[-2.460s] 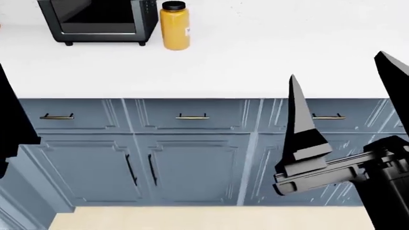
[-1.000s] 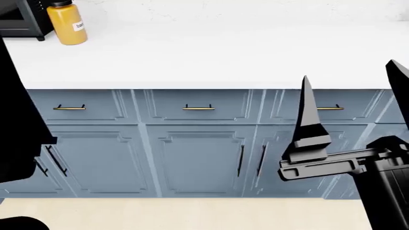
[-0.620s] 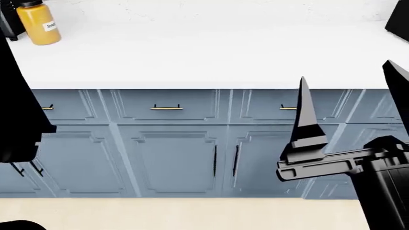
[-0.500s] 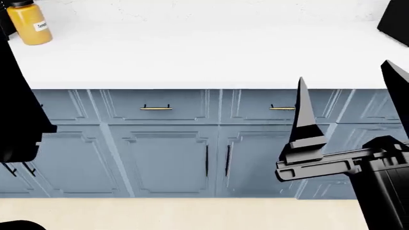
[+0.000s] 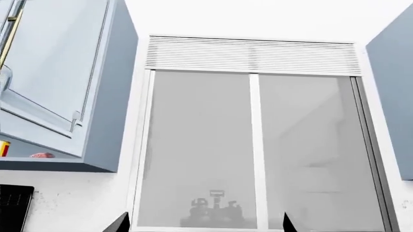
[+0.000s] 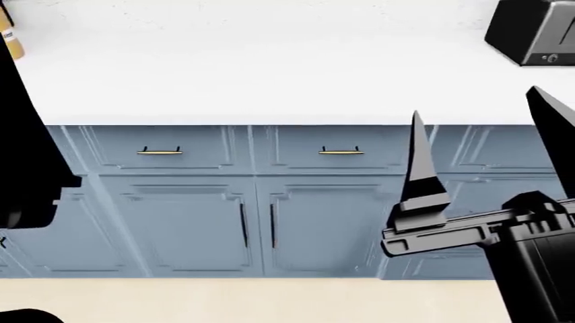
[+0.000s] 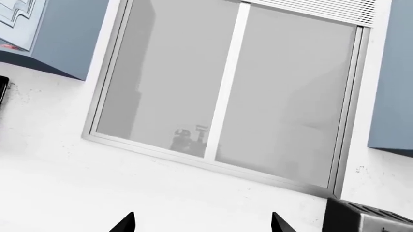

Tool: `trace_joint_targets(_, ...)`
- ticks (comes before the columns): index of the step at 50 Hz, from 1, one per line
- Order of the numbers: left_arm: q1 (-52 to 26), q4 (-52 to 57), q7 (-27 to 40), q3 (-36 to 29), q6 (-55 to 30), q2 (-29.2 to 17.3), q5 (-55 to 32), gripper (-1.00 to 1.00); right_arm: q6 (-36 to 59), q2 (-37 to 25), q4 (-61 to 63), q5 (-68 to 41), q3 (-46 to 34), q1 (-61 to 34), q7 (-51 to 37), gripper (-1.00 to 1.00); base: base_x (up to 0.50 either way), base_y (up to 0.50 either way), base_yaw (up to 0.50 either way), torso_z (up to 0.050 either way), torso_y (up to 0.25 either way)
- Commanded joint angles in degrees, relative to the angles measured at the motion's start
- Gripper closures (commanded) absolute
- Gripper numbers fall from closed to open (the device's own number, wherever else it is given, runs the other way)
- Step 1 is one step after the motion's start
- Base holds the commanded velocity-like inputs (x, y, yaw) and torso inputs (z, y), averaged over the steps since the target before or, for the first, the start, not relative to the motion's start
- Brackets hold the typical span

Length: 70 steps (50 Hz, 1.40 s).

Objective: Pick the canned food and cereal from the counter and place them in the cabinets closest to them.

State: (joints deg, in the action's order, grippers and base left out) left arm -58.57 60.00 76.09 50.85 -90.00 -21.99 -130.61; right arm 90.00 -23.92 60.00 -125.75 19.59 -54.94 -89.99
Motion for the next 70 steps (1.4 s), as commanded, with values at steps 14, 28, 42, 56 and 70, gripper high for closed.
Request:
trace_joint_targets(14,-0.2,0.0,0.89,-0.66,0.0,-0.1,-0.63,-1.0,0.0,0.29,0.0,0.75,-1.12,0.2,0.0,-1.0,0.0,-0.5,0.0,0.0,0.0)
trace_joint_targets(28,-0.19,0.0,0.88,-0.43,0.0,-0.04,-0.91,-1.0,0.0,0.36,0.0,0.41,-0.74,0.44,0.0,-1.0,0.0,-0.5,0.0,0.0,0.0)
trace_joint_targets(42,-0.78,0.0,3.04,-1.06,0.0,-0.14,-2.62,-1.0,0.0,0.37,0.0,0.64,-1.12,0.44,0.0,-1.0,0.0,-0.5,0.0,0.0,0.0)
trace_joint_targets(56,-0.89,0.0,3.71,-1.49,0.0,-0.08,-3.09,-1.0,0.0,0.45,0.0,0.94,-1.62,0.37,0.0,-1.0,0.0,-0.5,0.0,0.0,0.0)
trace_joint_targets(70,-1.23,0.0,5.17,-2.07,0.0,0.0,-4.19,-1.0,0.0,0.34,0.0,1.19,-1.72,0.6,0.0,-1.0,0.0,-0.5,0.0,0.0,0.0)
